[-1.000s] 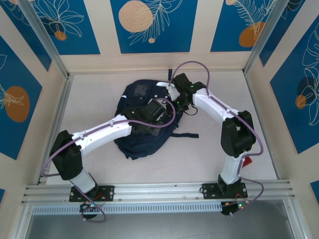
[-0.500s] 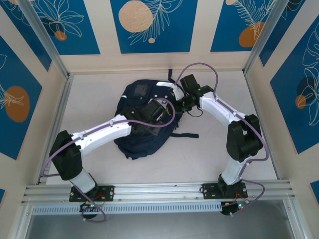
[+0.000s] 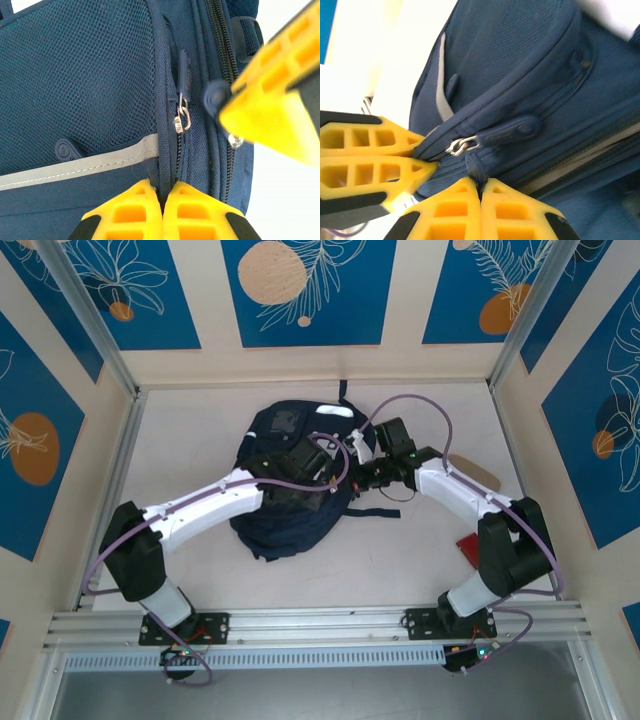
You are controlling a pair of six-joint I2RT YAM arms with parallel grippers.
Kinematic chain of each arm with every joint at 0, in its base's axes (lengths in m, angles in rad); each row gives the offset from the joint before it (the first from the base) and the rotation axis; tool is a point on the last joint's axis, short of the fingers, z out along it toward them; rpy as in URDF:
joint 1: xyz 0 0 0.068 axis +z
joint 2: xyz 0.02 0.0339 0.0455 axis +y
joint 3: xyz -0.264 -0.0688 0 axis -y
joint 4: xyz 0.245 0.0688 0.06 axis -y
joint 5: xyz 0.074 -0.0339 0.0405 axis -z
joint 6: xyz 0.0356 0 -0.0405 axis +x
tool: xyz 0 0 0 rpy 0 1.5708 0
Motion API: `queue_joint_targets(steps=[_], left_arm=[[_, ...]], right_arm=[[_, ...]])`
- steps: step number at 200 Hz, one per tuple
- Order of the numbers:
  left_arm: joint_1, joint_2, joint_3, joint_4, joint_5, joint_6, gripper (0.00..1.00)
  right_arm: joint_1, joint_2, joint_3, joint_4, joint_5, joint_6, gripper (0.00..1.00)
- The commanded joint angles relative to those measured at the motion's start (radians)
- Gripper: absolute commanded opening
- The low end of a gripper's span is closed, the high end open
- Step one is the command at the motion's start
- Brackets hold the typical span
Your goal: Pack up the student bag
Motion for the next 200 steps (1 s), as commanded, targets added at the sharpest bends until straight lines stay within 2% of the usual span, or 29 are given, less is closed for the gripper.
queue_joint_targets(steps=[1,27,71,88,134,166,200], left_arm=[[0.027,0.011,0.061,0.094,0.050,-0.070,0.00],[0.034,0.018,0.071,0.091,0.077,-0.086,0.00],[0.040,0.021,0.079,0.087,0.108,-0.068,0.00],[0.042,0.027,0.081,0.094,0.131,-0.072,0.00],[0.069,0.089,0.139,0.118,0.167,-0.121,0.00],[0.079,0.126,0.179,0.148,0.197,-0.129,0.00],[0.085,0.148,0.181,0.165,0.227,-0.127,0.00]], right_arm=[[0.027,-0.099,-0.098,0.119,-0.057,0.160,0.00],[0.001,-0.165,-0.162,0.173,0.004,0.221,0.00],[-0.002,-0.157,-0.122,0.111,0.082,0.196,0.00],[0.006,-0.155,-0.133,0.134,0.070,0.205,0.00],[0.020,-0.159,-0.204,0.262,-0.065,0.299,0.00],[0.052,-0.181,-0.283,0.345,-0.072,0.375,0.00],[0.093,-0.189,-0.307,0.360,-0.083,0.366,0.00]])
